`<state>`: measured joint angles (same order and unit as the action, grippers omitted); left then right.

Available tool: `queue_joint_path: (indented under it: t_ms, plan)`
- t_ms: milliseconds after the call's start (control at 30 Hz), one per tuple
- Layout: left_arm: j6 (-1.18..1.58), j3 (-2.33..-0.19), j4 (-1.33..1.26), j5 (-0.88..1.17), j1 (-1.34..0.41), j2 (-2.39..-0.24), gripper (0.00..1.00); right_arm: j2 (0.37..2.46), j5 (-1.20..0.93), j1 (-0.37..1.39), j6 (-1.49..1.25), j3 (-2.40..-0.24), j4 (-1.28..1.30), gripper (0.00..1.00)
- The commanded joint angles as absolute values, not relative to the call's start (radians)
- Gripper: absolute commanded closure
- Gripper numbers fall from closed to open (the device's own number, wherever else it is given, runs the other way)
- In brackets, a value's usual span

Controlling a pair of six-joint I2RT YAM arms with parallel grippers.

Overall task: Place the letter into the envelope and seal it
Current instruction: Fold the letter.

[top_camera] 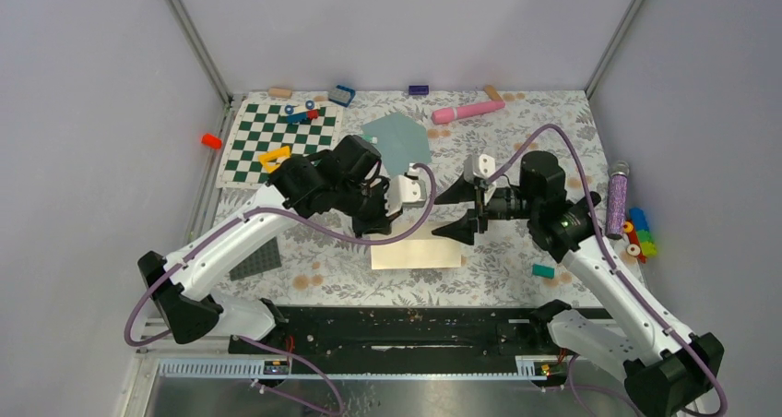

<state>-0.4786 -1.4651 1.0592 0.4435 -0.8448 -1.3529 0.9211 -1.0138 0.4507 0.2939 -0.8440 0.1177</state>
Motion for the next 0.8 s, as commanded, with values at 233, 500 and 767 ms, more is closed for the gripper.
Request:
queue_joint_path:
  t_ms: [233, 500, 767]
  plan:
    - [-0.432, -1.510, 1.027, 0.476, -0.857, -1.375, 1.00, 1.062, -0.981, 0.596, 0.280, -0.949, 0.109, 0.29]
    - [-0.428, -1.527, 1.028, 0.500, -0.857, -1.390, 1.00, 1.095, -0.952, 0.604, 0.207, -0.912, -0.006, 0.42]
    - [-0.430, -1.531, 1.034, 0.500, -0.856, -1.370, 1.00, 1.082, -0.953, 0.604, 0.256, -0.879, -0.007, 0.50]
